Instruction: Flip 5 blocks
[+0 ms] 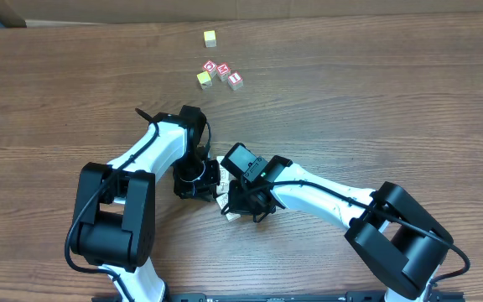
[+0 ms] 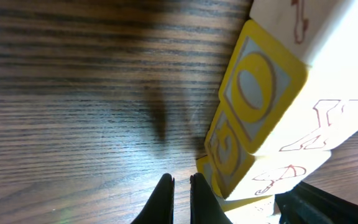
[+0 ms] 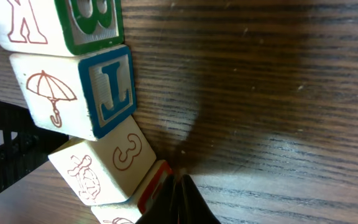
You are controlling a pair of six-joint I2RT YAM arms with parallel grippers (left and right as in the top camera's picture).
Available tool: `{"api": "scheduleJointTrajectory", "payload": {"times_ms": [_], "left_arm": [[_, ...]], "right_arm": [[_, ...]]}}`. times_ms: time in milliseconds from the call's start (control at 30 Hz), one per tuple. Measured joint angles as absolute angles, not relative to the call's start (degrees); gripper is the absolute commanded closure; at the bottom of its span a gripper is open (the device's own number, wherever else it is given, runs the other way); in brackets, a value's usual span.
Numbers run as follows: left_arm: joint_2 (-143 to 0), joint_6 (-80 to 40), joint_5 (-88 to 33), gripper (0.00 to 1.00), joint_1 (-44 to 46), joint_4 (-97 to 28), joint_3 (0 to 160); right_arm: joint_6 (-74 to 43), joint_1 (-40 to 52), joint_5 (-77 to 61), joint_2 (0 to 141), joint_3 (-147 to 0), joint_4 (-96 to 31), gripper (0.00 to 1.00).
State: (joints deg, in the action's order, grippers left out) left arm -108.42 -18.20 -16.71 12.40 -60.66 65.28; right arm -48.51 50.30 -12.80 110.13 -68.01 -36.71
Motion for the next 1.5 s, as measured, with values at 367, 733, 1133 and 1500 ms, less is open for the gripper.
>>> {"api": "scheduleJointTrajectory", "payload": {"times_ms": [367,733,1133,1500], "left_arm": [[-108.4,-18.2,-14.8,0.96,12.4,-62.2,65.3],[-108.4,-18.2,-15.8,0.96,12.4,-63.5,65.2],[-108.4,-18.2,-17.2,0.96,12.4,-61.5,65.2],[-108.4,-18.3,-18.3,0.96,12.4,-59.9,65.2]], "right_arm": [[-50.4,50.3,-11.7,110.1,-68.0,-36.4,0.95],[-50.7,50.3,-8.6,110.1,-68.0,-33.5,0.95],[-50.8,50.3,-9.7,110.1,-68.0,-33.4,0.95],[-50.8,50.5,-11.2,110.1,-68.0,-33.4,0.95]]}}
